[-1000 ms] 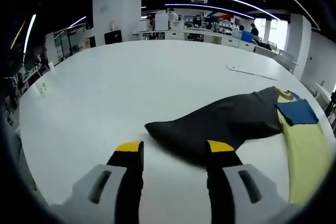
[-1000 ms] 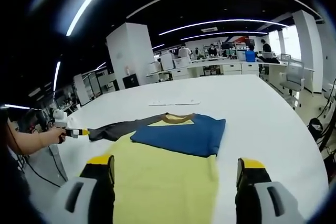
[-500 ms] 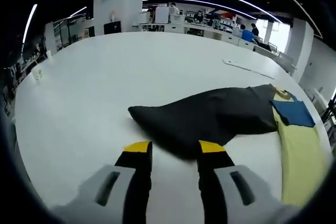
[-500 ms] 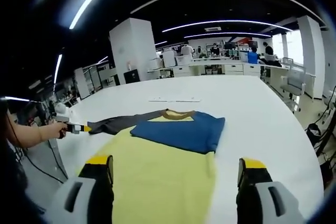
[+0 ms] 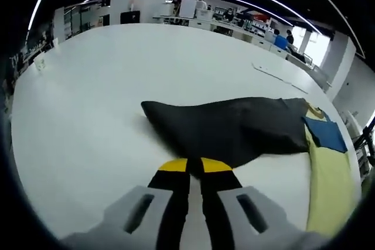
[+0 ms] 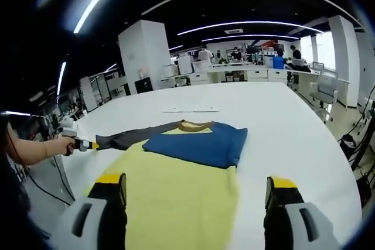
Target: Fold the garment on the visible template until the final outline fits inside the template.
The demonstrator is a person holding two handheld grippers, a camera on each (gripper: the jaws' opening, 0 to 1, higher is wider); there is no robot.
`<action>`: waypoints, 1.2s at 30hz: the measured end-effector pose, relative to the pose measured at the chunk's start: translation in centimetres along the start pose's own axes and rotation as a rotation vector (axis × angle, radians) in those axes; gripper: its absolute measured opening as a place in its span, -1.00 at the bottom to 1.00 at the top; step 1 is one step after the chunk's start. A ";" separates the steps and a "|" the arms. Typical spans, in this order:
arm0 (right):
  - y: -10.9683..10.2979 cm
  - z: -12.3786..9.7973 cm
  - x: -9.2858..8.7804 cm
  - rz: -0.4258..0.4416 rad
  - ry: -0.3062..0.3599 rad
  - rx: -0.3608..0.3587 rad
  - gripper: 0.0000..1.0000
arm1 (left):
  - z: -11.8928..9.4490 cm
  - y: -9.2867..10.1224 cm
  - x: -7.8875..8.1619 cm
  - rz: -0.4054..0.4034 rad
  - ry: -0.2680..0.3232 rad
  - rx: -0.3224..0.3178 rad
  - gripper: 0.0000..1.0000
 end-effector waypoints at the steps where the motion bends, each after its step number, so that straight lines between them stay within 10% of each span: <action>1: 0.0 0.0 0.0 0.000 0.000 0.000 0.99 | 0.0 -0.1 0.1 -0.001 0.003 0.001 -0.97; 17: 0.0 -0.1 0.1 -0.017 -0.016 0.005 0.99 | 0.6 -1.3 1.4 0.062 -0.002 0.027 -1.00; 36: 0.0 -0.2 0.1 -0.036 -0.022 0.022 0.99 | -0.9 1.4 3.8 0.092 0.049 0.003 -1.00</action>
Point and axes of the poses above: the point that each gripper's makers call its tool centre point, and the gripper's own axes: z roughly forward along the fingers, y roughly to its right, x roughly out of its top, the point moved 7 cm from there along -z, roughly backward along the fingers, and after that the axes turned 2 degrees about y, right-handed, at the moved point
